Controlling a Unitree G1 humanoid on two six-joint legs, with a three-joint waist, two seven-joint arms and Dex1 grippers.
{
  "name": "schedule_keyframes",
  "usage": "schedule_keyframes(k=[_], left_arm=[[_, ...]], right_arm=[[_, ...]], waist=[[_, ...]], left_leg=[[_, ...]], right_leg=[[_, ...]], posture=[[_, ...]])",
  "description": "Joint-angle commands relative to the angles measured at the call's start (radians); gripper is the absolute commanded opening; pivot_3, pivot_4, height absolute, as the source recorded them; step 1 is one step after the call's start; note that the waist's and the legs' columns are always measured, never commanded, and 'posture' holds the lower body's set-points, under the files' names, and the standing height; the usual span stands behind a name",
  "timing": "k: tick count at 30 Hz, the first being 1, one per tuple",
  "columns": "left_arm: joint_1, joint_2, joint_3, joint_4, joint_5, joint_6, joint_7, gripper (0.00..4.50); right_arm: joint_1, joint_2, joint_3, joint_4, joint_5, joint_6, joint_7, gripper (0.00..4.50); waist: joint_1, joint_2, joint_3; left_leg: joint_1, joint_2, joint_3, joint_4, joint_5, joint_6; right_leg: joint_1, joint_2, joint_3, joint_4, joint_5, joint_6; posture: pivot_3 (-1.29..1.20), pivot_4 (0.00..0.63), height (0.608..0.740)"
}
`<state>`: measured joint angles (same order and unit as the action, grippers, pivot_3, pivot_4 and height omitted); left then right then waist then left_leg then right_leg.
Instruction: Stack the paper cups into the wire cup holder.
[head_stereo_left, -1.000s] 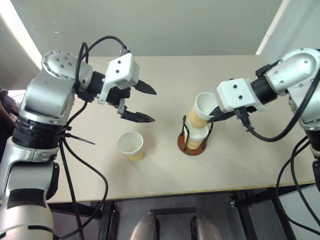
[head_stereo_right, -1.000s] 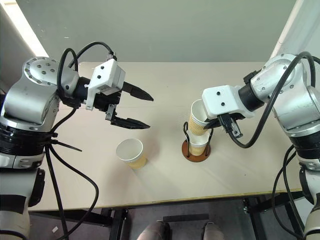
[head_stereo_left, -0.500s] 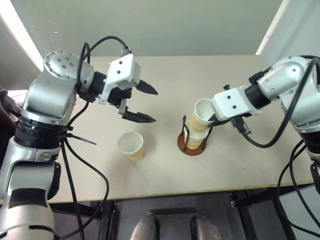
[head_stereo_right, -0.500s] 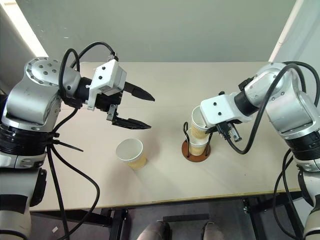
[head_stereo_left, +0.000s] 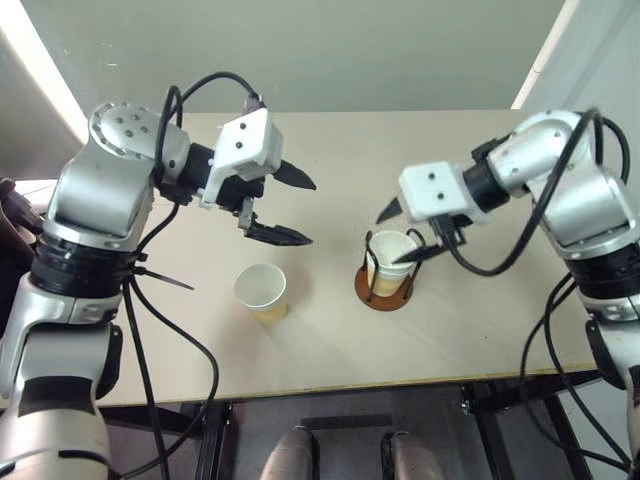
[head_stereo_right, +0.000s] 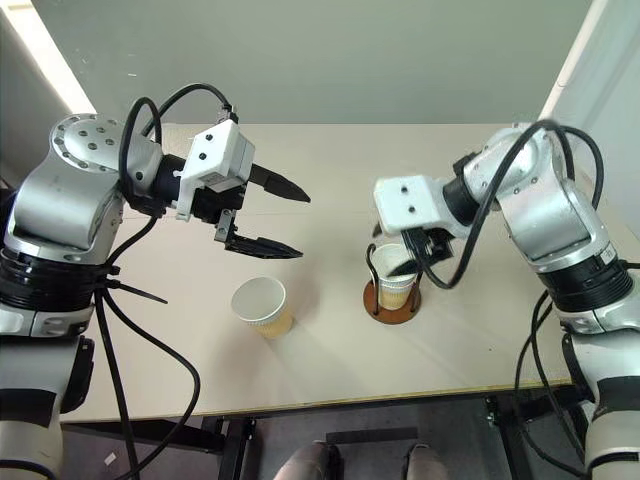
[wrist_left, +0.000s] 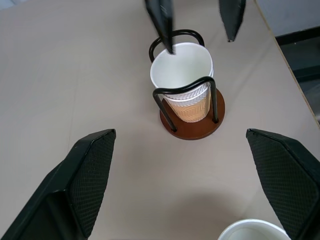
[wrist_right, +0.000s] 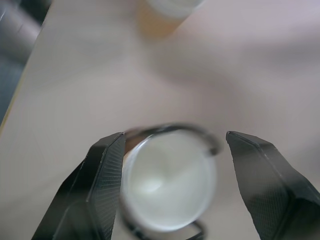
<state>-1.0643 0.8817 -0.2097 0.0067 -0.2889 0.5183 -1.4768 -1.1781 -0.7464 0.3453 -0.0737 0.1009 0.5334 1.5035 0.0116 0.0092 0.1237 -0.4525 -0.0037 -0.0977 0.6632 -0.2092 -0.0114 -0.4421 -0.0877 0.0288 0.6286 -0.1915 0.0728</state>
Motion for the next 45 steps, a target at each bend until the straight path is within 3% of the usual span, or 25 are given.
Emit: schedule_keyframes(k=[1,8,15,23,31,45], left_arm=[[0.012,0.058,0.033,-0.089,0.011,-0.027,-0.011,4.50],[0.131,0.192,0.005,-0.238,0.121,-0.156,-0.031,4.50],[0.298,0.305,0.076,-0.460,0.080,-0.066,-0.017,4.50],[0.408,0.421,0.124,-0.527,0.098,0.003,0.021,4.50],[0.457,0.446,0.114,-0.531,0.110,0.016,0.047,4.50],[0.548,0.435,0.066,-0.472,0.189,-0.058,0.051,4.50]], right_arm=[[-0.055,0.014,-0.140,-0.014,0.114,0.166,-0.062,3.41],[-0.061,-0.013,-0.163,-0.009,0.181,0.245,-0.077,3.41],[-0.096,-0.036,-0.163,0.033,0.255,0.300,-0.042,3.41],[-0.127,-0.042,-0.134,0.101,0.260,0.269,-0.008,3.41],[-0.149,-0.035,-0.118,0.140,0.252,0.244,0.014,3.41],[-0.146,-0.031,-0.115,0.130,0.252,0.241,0.001,3.41]], waist=[[0.000,0.000,0.000],[-0.002,0.000,0.000],[-0.004,0.000,0.000],[-0.005,0.000,0.000],[-0.006,0.000,0.000],[-0.007,0.000,0.000]], left_leg=[[0.000,0.000,0.000,0.000,0.001,-0.002],[0.000,0.000,-0.001,-0.002,0.001,-0.004],[0.000,0.000,-0.001,-0.002,0.001,-0.004],[0.004,0.001,-0.002,-0.004,-0.002,0.000],[0.011,0.002,-0.003,-0.018,0.000,-0.004],[0.012,0.002,-0.003,-0.020,0.000,-0.005]], right_leg=[[0.000,0.000,0.000,0.000,0.000,0.000],[-0.001,0.001,0.000,0.000,-0.003,-0.005],[-0.002,0.001,0.000,0.003,-0.004,-0.007],[-0.005,0.002,0.000,0.015,-0.009,-0.016],[-0.005,0.002,-0.001,0.018,-0.009,-0.019],[-0.005,0.002,-0.001,0.017,-0.011,-0.022]], posture=[[0.00,0.150,0.740],[0.00,0.150,0.740],[0.00,0.150,0.740],[0.00,0.150,0.740],[0.00,0.150,0.740],[0.00,0.150,0.740]])
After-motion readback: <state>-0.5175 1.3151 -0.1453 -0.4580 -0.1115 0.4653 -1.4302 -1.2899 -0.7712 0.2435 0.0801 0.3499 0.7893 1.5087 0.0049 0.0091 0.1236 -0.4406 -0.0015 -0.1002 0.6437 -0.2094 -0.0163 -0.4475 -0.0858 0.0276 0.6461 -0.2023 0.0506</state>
